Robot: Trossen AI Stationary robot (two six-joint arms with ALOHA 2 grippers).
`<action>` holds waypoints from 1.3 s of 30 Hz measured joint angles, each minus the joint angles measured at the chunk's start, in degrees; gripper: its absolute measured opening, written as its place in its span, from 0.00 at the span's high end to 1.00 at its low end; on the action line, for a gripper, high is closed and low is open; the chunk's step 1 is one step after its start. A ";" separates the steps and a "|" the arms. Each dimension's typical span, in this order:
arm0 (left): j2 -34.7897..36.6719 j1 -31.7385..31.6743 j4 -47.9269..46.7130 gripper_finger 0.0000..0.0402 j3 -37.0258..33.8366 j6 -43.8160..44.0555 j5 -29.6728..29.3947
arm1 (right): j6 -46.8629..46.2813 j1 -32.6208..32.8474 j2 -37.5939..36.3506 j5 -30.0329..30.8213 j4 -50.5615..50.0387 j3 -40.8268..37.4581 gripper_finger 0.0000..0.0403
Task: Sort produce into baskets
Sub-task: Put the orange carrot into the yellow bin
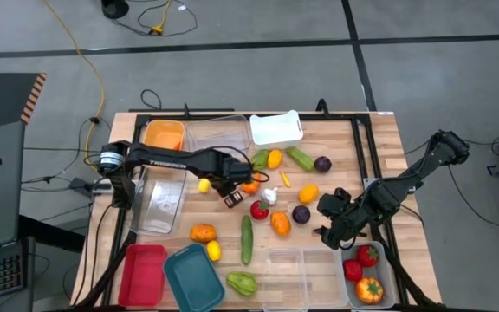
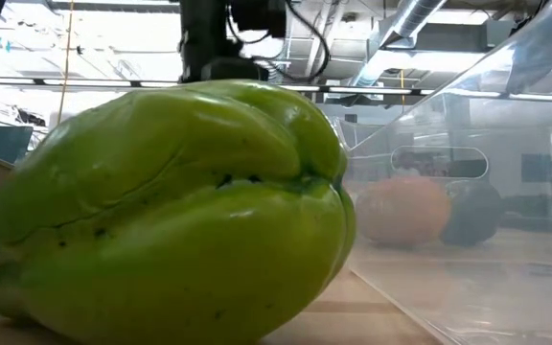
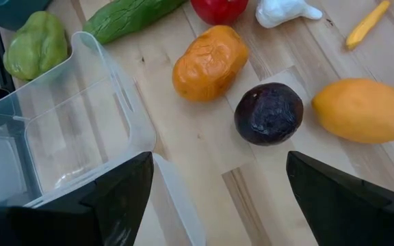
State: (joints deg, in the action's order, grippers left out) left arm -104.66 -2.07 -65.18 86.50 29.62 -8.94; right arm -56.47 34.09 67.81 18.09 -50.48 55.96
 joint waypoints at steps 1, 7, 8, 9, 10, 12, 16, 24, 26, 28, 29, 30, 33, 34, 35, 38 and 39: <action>0.00 0.00 -2.05 0.78 1.72 -1.40 -0.76 | 0.00 0.00 -0.01 0.00 0.00 0.00 0.10; 0.04 -1.42 -16.63 0.78 9.84 -5.39 -11.50 | 0.00 0.00 0.00 0.00 0.02 0.00 0.10; 0.06 -1.78 -19.42 0.78 10.73 -5.17 -14.45 | -0.01 0.00 0.00 0.00 0.01 0.00 0.10; 0.09 -2.23 -22.22 0.78 11.29 -4.86 -17.46 | 0.00 0.00 0.00 0.02 0.00 0.00 0.10; 0.09 -2.73 -24.70 0.78 11.61 -4.47 -20.33 | 0.00 0.00 0.00 0.00 0.02 0.00 0.10; 0.23 -3.92 -24.76 0.78 11.58 -4.42 -24.63 | -0.01 0.00 -0.01 0.00 0.02 0.00 0.10; 2.15 -8.08 -24.73 0.78 10.86 -6.45 -25.95 | -0.02 0.00 0.00 0.02 0.04 0.00 0.10; 7.74 -19.88 -24.65 0.78 3.21 -5.77 -25.87 | 0.00 -0.17 -0.02 0.09 -0.01 0.00 0.10; 9.07 -22.27 -24.97 0.78 0.53 -5.28 -25.20 | 0.00 -0.22 -0.02 0.11 -0.02 0.00 0.10; 10.58 -24.32 -24.75 0.78 -1.73 -4.32 -23.42 | 0.04 -0.58 -0.02 0.25 0.00 0.00 0.10; 11.22 -25.23 -24.95 0.78 -2.85 -4.21 -21.87 | 0.08 -0.86 -0.02 0.31 -0.06 0.00 0.10; 11.63 -26.05 -25.05 0.78 -3.83 -4.31 -20.43 | 0.29 -1.25 -0.02 0.34 -0.04 0.00 0.10; 11.96 -28.14 -24.86 0.78 -6.37 -6.37 -17.69 | 3.82 -2.78 -0.02 1.14 0.00 0.00 0.10; 11.96 -28.81 -24.85 0.78 -7.04 -7.16 -16.68 | 5.40 -3.41 -0.02 1.92 0.02 0.00 0.10; 11.97 -29.45 -24.77 0.78 -7.72 -8.00 -15.78 | 6.93 -4.08 -0.02 2.65 0.05 0.00 0.10; 11.80 -31.13 -24.80 0.78 -9.88 -10.54 -13.48 | 11.07 -6.49 -0.02 5.13 0.07 0.00 0.10; 11.74 -31.64 -24.73 0.78 -10.65 -11.06 -13.23 | 12.29 -7.44 -0.02 5.90 0.09 0.00 0.10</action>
State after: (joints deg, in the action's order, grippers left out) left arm -92.93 -33.71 -89.91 75.85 18.56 -22.16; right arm -44.18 26.65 67.79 23.99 -50.39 55.96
